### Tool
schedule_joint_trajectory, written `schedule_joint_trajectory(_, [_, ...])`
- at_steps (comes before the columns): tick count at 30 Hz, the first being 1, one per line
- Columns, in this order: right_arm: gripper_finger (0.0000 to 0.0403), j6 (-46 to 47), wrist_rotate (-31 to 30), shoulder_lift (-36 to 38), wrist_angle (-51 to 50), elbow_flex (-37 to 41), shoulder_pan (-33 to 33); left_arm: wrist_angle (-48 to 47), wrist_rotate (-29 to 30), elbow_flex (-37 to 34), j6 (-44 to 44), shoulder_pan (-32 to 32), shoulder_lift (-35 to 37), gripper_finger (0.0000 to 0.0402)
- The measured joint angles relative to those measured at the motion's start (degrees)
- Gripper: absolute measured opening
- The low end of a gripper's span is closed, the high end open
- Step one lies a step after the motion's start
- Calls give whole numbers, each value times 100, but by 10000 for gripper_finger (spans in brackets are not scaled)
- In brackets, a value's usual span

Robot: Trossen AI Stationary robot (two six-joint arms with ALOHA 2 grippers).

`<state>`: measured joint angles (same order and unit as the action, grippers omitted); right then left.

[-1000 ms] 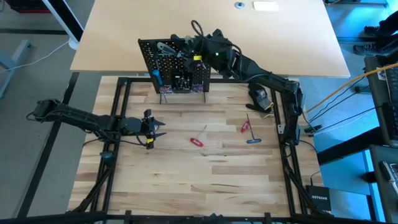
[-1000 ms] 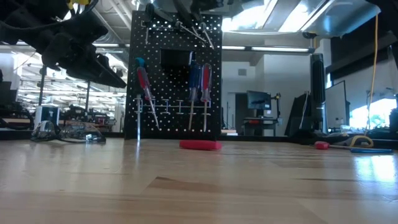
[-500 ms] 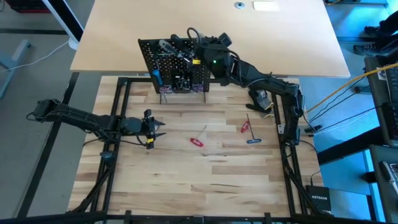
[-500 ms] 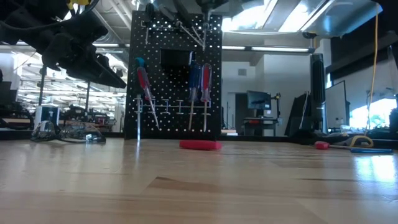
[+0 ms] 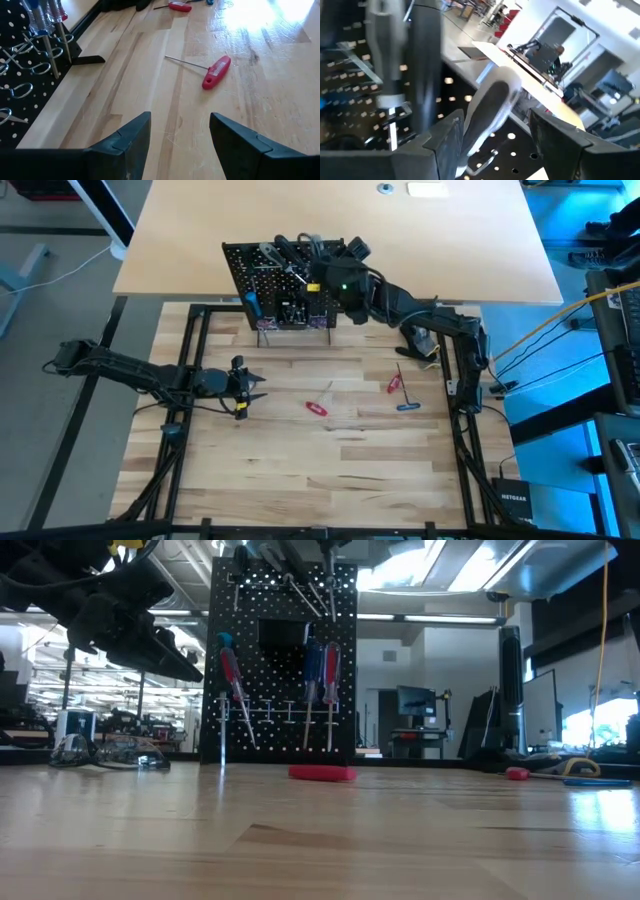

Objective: Hang tools onto peg board
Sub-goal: Adjust the screwdrivers

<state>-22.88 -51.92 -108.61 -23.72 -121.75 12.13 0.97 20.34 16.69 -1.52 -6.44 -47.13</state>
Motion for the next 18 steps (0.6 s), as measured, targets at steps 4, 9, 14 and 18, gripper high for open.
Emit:
schedule_joint_trajectory(4, [225, -269, -155, 24, 38, -59, -287, 2, 0, 0, 0, 0, 0, 193])
schedule_joint_trajectory(9, [225, -264, 161, 36, 144, -46, -473, 13, 0, 0, 2, 0, 0, 193])
schedule_joint_trajectory(14, [225, 10, 1096, -1, 664, 170, -387, 28, 0, 0, 22, 0, 0, 193])
schedule_joint_trajectory(18, [225, -12, 1352, -155, 1281, 238, -208, 29, 0, 0, 22, 1, 0, 193])
